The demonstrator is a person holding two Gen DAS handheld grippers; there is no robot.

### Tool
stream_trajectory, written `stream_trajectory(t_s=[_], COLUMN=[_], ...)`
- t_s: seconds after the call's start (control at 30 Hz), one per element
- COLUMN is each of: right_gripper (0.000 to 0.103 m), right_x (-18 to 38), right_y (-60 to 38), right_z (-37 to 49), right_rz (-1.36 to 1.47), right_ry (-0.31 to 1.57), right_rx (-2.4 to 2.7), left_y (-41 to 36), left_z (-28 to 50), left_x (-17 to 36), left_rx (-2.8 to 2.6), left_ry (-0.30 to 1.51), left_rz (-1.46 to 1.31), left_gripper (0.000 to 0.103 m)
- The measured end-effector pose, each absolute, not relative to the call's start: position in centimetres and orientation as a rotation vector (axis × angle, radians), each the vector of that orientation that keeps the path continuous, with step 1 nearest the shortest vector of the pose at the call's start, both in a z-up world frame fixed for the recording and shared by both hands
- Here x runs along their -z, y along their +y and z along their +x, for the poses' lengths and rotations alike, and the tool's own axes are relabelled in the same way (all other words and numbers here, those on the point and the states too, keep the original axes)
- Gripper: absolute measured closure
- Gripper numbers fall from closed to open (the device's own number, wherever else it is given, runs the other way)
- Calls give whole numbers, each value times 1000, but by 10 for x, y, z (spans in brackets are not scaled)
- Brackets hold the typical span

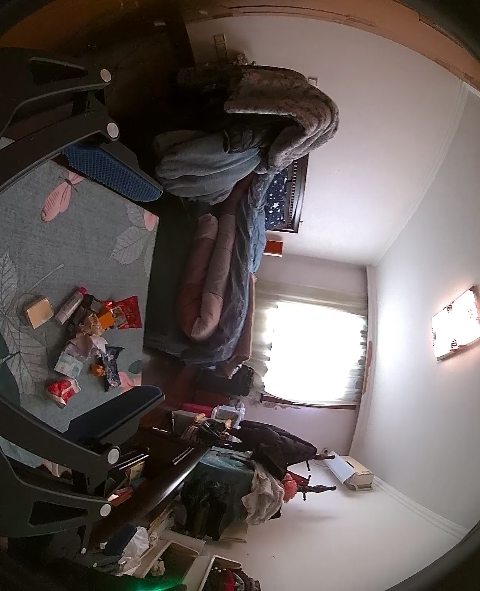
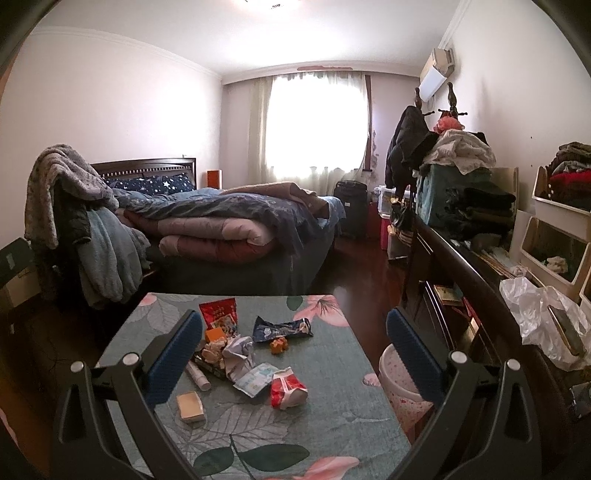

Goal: Collect trash
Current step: 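Grasp the small cardboard box with left gripper while right grasps red-white tissue pack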

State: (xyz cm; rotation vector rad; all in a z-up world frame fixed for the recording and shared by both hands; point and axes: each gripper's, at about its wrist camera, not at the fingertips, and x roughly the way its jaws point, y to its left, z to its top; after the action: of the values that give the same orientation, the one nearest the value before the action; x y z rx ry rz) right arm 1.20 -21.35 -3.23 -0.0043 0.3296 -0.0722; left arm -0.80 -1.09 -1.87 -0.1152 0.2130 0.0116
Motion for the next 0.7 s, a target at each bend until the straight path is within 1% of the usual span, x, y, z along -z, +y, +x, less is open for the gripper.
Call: stream_trajectory(t_s=[0.1,0.17,0.33,0.53,0.7], right_gripper=[3,3,3,3,3], right_x=[52,72,120,166,187], right_y=[-217,-216,-220,-233,-248], right_z=[27,45,83,115,132], right_rz=[-15,-33,-58,-57,-33], right_ry=[377,445,578,686,753], right_rx=[81,81,69,84,86], left_y=[-12,-15,-28,-54,-63], left_z=[16,33,84,137,160], left_x=[34,52,104,167,211], left_rx=[-16,-20,-19,-9,-21], left_ry=[283,356,546,742,884], left_rz=[-111,-106,-100,-30,-4], left_gripper=[4,4,4,4,4])
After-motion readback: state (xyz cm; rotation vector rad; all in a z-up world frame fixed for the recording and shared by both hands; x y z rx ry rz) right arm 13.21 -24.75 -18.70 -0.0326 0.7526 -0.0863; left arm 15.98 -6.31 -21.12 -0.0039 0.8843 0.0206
